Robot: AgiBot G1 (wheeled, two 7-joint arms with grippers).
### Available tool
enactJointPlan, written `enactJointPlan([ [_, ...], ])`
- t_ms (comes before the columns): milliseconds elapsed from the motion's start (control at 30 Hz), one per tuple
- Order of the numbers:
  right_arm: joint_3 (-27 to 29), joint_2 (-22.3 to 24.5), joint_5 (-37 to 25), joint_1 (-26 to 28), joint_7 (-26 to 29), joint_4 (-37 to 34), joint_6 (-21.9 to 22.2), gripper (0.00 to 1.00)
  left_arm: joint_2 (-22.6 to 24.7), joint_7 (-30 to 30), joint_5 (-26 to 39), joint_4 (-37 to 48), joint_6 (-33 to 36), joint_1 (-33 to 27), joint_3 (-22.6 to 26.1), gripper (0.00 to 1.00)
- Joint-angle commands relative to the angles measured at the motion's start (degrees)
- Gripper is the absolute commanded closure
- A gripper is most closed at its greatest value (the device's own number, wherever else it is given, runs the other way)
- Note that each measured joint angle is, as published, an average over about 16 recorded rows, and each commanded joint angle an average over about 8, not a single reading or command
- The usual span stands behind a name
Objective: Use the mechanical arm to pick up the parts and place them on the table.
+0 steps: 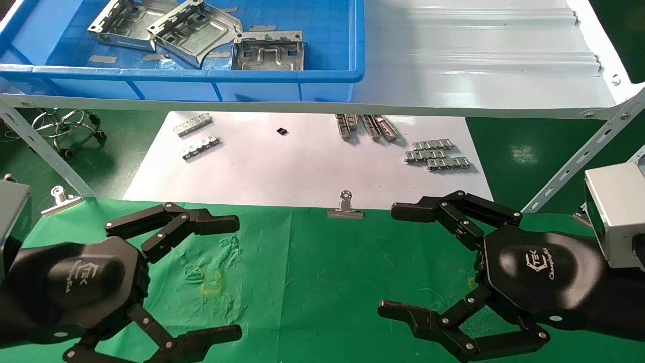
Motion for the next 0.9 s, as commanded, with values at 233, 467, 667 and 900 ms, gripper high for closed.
enactJointPlan([
  [233, 0.0, 0.0, 0.0, 0.0, 0.0, 0.0, 0.0, 0.00, 0.0, 0.0, 0.0, 0.0, 0.0, 0.0, 0.0, 0.00],
  [467, 0.0, 0.0, 0.0, 0.0, 0.0, 0.0, 0.0, 0.35, 0.0, 0.0, 0.0, 0.0, 0.0, 0.0, 0.0, 0.00],
  [667, 0.0, 0.0, 0.0, 0.0, 0.0, 0.0, 0.0, 1.00, 0.0, 0.0, 0.0, 0.0, 0.0, 0.0, 0.0, 0.00],
  [900, 0.0, 0.0, 0.0, 0.0, 0.0, 0.0, 0.0, 1.00, 0.5, 0.0, 0.2, 0.6, -1.4, -0.6, -0.2, 0.00],
])
